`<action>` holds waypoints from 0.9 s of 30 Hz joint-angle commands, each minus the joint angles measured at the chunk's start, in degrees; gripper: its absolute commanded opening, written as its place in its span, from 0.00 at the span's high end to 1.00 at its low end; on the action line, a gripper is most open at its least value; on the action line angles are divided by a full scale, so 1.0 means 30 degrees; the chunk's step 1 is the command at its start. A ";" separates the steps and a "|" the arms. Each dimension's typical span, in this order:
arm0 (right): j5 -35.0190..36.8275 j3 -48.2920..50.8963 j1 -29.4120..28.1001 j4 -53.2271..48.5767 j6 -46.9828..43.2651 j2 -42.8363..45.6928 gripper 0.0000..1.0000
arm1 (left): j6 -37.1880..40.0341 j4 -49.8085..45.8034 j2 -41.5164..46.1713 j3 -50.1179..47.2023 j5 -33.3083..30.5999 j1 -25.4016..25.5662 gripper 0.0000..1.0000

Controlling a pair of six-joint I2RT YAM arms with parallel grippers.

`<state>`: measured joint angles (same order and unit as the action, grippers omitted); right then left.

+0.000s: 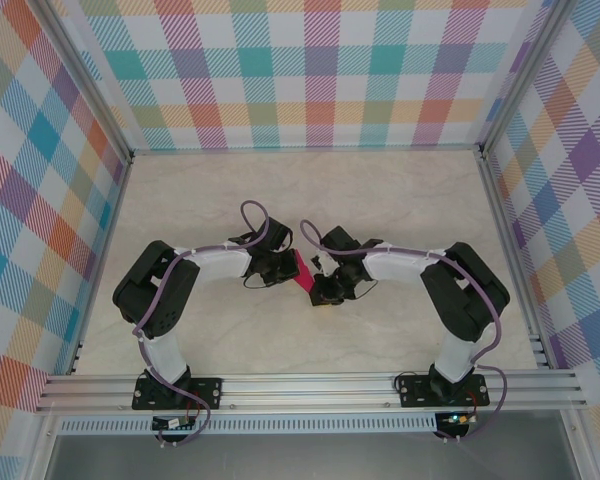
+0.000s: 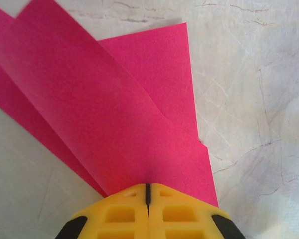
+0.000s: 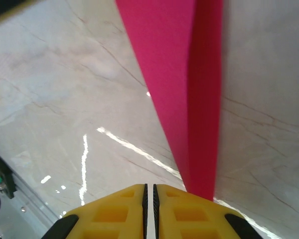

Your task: Fold a paper plane with a square sheet of paper (pick it up from the middle)

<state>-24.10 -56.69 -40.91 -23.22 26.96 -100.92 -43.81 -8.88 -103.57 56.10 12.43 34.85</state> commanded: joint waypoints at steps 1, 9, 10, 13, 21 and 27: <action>-0.0757 -0.1367 0.0071 0.0165 -0.0080 -0.0615 0.86 | 0.0308 -0.1675 -0.1422 -0.0593 -0.1652 0.0072 0.95; 0.0243 -0.1745 0.0071 -0.0076 -0.0160 -0.1629 0.86 | 0.0286 -0.1601 -0.1541 -0.0634 -0.1615 0.0098 0.95; 0.0365 -0.1676 0.0071 -0.0137 -0.0151 -0.1633 0.86 | 0.0299 -0.1609 -0.1541 -0.0634 -0.1624 0.0102 0.95; 0.0612 -0.1442 0.0098 -0.0307 -0.0224 -0.1602 0.86 | 0.0271 -0.1693 -0.1511 -0.0638 -0.1761 0.0102 0.95; 0.1392 -0.0983 0.0173 -0.0870 -0.0526 -0.1549 0.87 | 0.0339 -0.1922 -0.1581 -0.0577 -0.1998 0.0101 0.95; 0.1528 -0.0764 0.0261 -0.0979 -0.0612 -0.1535 0.87 | 0.0372 -0.1979 -0.1684 -0.0516 -0.2062 0.0102 0.95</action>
<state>-20.60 -60.14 -40.73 -23.86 26.09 -105.23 -43.81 -8.93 -103.72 56.16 12.38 34.87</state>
